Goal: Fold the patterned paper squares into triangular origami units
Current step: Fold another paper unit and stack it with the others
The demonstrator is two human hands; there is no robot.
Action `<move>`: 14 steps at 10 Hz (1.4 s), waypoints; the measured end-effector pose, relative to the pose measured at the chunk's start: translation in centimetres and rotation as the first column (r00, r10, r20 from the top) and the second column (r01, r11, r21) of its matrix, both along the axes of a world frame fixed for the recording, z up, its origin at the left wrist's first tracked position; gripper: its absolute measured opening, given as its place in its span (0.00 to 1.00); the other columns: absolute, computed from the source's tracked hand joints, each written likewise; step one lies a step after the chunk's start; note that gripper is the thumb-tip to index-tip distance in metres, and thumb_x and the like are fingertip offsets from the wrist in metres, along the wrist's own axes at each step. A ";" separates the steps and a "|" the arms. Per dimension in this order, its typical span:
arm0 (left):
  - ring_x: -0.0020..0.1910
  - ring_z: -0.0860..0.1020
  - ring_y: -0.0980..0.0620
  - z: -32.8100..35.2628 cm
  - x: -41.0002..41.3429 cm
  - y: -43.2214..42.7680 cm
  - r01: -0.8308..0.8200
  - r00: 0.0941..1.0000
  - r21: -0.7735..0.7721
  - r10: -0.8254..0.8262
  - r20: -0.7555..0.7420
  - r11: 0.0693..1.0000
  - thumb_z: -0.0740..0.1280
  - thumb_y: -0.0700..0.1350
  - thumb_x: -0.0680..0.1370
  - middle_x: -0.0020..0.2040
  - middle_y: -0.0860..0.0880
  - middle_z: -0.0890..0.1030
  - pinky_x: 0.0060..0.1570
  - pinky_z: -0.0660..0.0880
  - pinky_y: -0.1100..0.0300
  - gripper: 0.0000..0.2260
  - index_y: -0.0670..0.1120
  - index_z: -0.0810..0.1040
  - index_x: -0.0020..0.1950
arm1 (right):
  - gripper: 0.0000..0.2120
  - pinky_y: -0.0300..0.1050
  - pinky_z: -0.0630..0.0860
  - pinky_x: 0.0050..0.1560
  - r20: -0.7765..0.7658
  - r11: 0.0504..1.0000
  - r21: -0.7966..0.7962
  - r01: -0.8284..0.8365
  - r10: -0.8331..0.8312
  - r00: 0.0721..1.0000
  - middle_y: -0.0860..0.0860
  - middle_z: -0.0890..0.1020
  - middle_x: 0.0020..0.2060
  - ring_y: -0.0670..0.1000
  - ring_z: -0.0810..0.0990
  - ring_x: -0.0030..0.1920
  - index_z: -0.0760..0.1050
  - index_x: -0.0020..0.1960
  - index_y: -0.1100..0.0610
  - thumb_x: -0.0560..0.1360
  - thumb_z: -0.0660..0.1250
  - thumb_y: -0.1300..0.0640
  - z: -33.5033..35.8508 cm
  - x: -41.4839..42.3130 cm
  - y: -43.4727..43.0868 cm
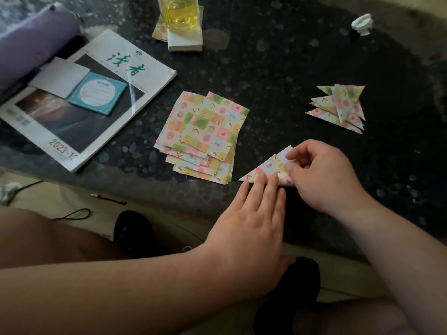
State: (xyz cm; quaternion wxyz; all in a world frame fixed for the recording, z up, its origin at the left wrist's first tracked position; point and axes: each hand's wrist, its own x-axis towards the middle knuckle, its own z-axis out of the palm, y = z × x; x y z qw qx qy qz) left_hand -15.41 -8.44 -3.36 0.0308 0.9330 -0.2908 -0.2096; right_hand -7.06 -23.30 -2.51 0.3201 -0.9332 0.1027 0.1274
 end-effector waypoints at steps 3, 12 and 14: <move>0.78 0.29 0.36 0.2 0.3 0.1 -0.001 1.000 0.036 0.001 -0.008 0.999 0.45 0.67 0.82 0.79 0.35 0.31 0.78 0.35 0.40 0.42 0.37 0.33 0.79 | 0.09 0.34 0.69 0.37 -0.011 1.000 -0.016 -0.001 0.001 1.000 0.44 0.79 0.47 0.44 0.78 0.46 0.76 0.52 0.47 0.79 0.71 0.60 0.0 0.0 0.1; 0.79 0.34 0.33 -0.6 0.1 -0.3 0.002 0.998 -0.073 0.002 0.056 0.997 0.51 0.68 0.81 0.82 0.36 0.37 0.75 0.39 0.31 0.40 0.45 0.42 0.83 | 0.11 0.36 0.69 0.37 -0.029 0.998 -0.046 -0.031 0.029 0.999 0.45 0.80 0.45 0.43 0.78 0.45 0.75 0.51 0.46 0.77 0.70 0.61 0.1 0.3 0.1; 0.79 0.34 0.33 -0.4 0.1 -0.3 0.000 0.999 -0.070 0.003 0.047 0.998 0.50 0.68 0.81 0.81 0.35 0.37 0.75 0.38 0.32 0.40 0.45 0.43 0.83 | 0.06 0.40 0.77 0.41 -0.046 1.000 0.001 0.005 -0.005 0.999 0.46 0.83 0.42 0.45 0.82 0.44 0.79 0.51 0.49 0.76 0.74 0.55 0.4 0.4 0.1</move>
